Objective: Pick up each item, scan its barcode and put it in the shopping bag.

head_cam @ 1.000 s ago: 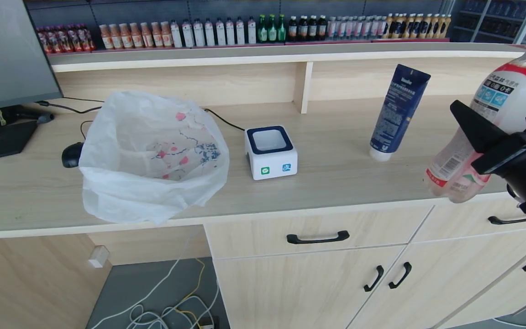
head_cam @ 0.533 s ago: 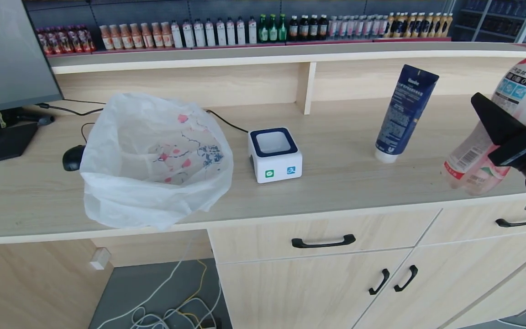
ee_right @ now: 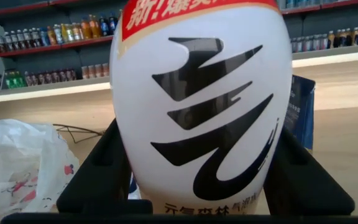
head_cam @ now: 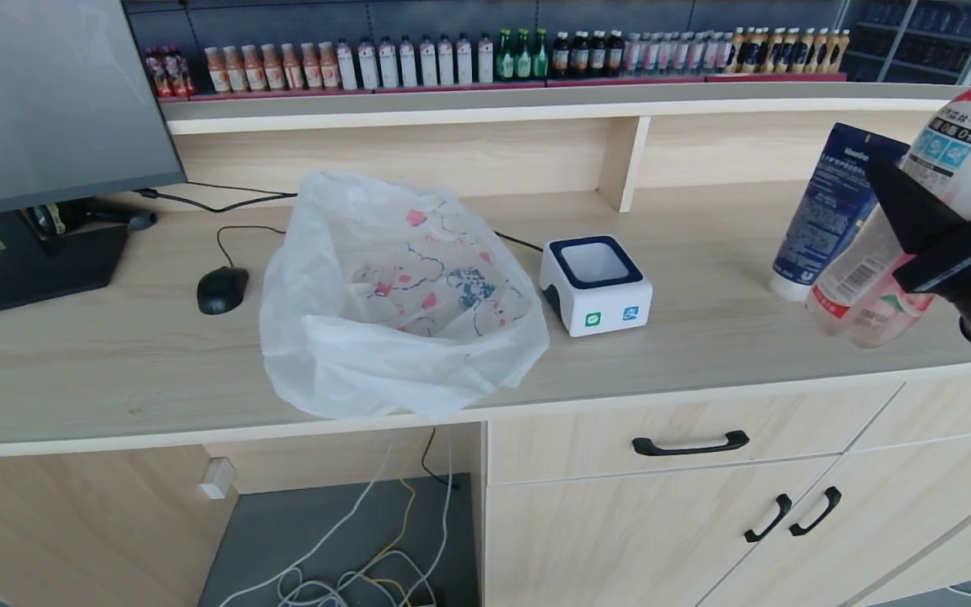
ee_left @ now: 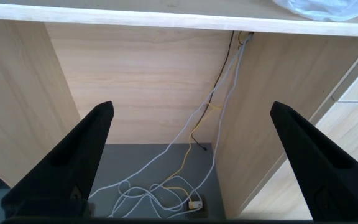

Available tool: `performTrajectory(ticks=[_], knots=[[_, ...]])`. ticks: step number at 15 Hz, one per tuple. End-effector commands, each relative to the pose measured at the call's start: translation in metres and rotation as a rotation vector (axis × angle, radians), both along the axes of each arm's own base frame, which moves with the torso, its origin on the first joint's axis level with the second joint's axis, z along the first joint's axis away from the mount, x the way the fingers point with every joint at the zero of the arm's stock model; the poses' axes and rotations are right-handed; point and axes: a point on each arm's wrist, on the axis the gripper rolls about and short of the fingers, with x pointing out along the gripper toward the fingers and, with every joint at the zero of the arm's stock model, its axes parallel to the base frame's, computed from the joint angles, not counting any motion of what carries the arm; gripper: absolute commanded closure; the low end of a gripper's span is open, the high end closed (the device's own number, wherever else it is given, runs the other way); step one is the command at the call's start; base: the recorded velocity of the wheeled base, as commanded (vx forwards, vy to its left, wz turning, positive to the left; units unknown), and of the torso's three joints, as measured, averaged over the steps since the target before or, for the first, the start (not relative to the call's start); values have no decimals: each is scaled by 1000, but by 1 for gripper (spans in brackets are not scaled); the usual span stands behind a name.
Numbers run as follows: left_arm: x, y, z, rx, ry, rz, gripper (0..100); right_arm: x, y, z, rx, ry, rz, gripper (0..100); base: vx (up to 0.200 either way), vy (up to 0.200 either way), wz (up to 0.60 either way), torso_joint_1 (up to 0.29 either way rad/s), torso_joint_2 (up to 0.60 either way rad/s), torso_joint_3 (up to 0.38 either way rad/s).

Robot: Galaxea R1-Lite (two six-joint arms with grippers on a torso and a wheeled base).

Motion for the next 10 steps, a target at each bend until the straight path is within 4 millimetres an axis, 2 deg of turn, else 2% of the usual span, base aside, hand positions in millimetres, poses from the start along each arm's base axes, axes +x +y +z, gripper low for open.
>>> performTrajectory(ticks=[1, 7, 10], knots=[[0, 0, 0, 1, 0, -2, 0, 9, 2, -6, -19, 18, -12, 100, 0, 0, 0, 0, 0, 0], [0, 0, 0, 1, 0, 0, 0, 16, 5, -15, -45, 52, -12, 100, 0, 0, 0, 0, 0, 0], [0, 0, 0, 1, 0, -2, 0, 33, 12, -12, -163, 10, 36, 100, 0, 0, 0, 0, 0, 0]])
